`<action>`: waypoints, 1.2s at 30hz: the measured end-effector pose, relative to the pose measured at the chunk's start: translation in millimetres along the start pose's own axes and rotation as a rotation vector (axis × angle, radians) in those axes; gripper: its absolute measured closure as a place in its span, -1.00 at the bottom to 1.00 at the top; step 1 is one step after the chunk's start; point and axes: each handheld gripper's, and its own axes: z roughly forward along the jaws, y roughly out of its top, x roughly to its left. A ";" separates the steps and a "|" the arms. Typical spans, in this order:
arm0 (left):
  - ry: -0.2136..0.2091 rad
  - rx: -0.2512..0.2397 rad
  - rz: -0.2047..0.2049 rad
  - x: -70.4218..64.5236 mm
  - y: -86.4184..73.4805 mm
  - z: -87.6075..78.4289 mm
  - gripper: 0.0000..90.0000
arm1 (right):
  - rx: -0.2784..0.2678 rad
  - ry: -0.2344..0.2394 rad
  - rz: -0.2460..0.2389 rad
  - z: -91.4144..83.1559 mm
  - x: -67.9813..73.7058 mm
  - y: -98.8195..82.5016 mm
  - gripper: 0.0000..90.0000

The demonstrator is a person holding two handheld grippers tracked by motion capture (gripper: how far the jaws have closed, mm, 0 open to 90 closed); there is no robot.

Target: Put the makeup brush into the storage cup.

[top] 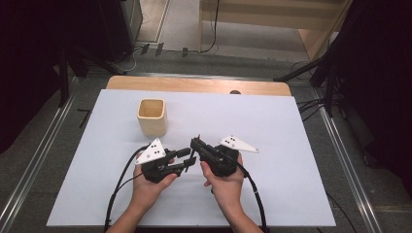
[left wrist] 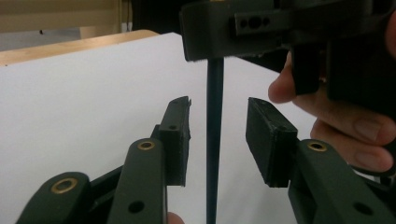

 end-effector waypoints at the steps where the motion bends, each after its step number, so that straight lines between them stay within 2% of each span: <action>1: 0.001 0.007 0.002 -0.7 -0.2 1.0 0.33 | -0.003 0.007 -0.011 0.0 0.9 0.0 0.88; 2: 0.004 0.017 -0.001 -1.5 0.1 2.3 0.34 | -0.003 0.010 -0.026 -0.2 2.3 -0.1 0.88; 3: 0.020 0.027 0.002 -3.0 0.9 3.6 0.42 | 0.004 0.014 -0.065 0.5 7.0 -0.3 0.88; 4: 0.020 0.027 0.002 -3.0 0.9 3.6 0.44 | 0.004 0.014 -0.065 0.5 7.0 -0.3 0.88; 5: 0.021 0.029 0.000 -3.2 1.3 4.1 0.49 | 0.012 0.010 -0.108 1.3 10.3 -0.9 0.88; 6: 0.019 0.036 -0.001 -3.4 1.7 4.1 0.49 | 0.012 0.010 -0.108 1.3 10.3 -0.9 0.88; 7: 0.018 0.039 0.003 -3.7 2.1 4.0 0.56 | 0.020 0.004 -0.149 2.5 14.0 -1.9 0.88; 8: 0.018 0.039 0.003 -3.7 2.1 4.0 0.58 | 0.020 0.004 -0.149 2.5 14.0 -1.9 0.88; 9: 0.019 0.039 0.003 -3.7 2.4 3.9 0.63 | 0.025 -0.001 -0.181 3.8 16.9 -3.5 0.88; 12: 0.025 0.040 -0.001 -3.6 3.0 3.8 0.71 | 0.029 0.002 -0.196 5.1 18.1 -4.7 0.88; 13: 0.033 0.044 0.000 -3.2 3.1 3.5 0.85 | 0.031 0.003 -0.201 5.7 18.3 -5.4 0.88; 16: 0.030 0.043 0.002 -1.2 3.3 2.1 0.87 | 0.027 0.006 -0.206 5.2 18.1 -5.4 0.83; 17: 0.032 0.044 0.005 -0.5 3.5 1.1 0.87 | -0.001 -0.015 -0.238 3.5 18.6 -4.4 0.36; 18: 0.032 0.044 0.005 -0.5 3.5 1.1 0.87 | -0.001 -0.015 -0.238 3.5 18.6 -4.4 0.36; 19: 0.034 0.039 0.005 1.0 3.5 -0.3 0.87 | -0.026 -0.046 -0.270 -0.9 17.8 -1.7 -0.17; 20: 0.034 0.039 0.005 1.0 3.5 -0.3 0.87 | -0.026 -0.046 -0.270 -0.9 17.8 -1.7 -0.17; 23: 0.047 0.045 0.013 4.3 3.3 -3.7 0.87 | -0.072 -0.100 -0.286 -9.8 13.4 3.4 -0.78; 24: 0.052 0.044 0.013 5.5 3.2 -4.8 0.87 | -0.077 -0.108 -0.295 -12.4 10.7 4.3 -0.89; 26: 0.055 0.039 0.009 8.3 3.1 -7.7 0.87 | -0.097 -0.108 -0.262 -20.5 1.4 8.2 -1.00; 28: 0.059 0.031 0.008 11.5 3.7 -11.4 0.87 | -0.113 -0.090 -0.253 -30.2 -10.3 11.5 -1.00; 31: 0.072 0.021 0.007 15.3 4.5 -15.7 0.87 | -0.115 -0.127 -0.272 -41.1 -22.3 12.4 -1.00; 32: 0.078 0.017 0.006 17.1 4.6 -17.4 0.87 | -0.110 -0.155 -0.283 -48.3 -29.7 10.8 -1.00; 36: 0.093 0.008 0.002 20.9 5.5 -21.9 0.87 | -0.093 -0.159 -0.300 -59.2 -41.0 6.7 -1.00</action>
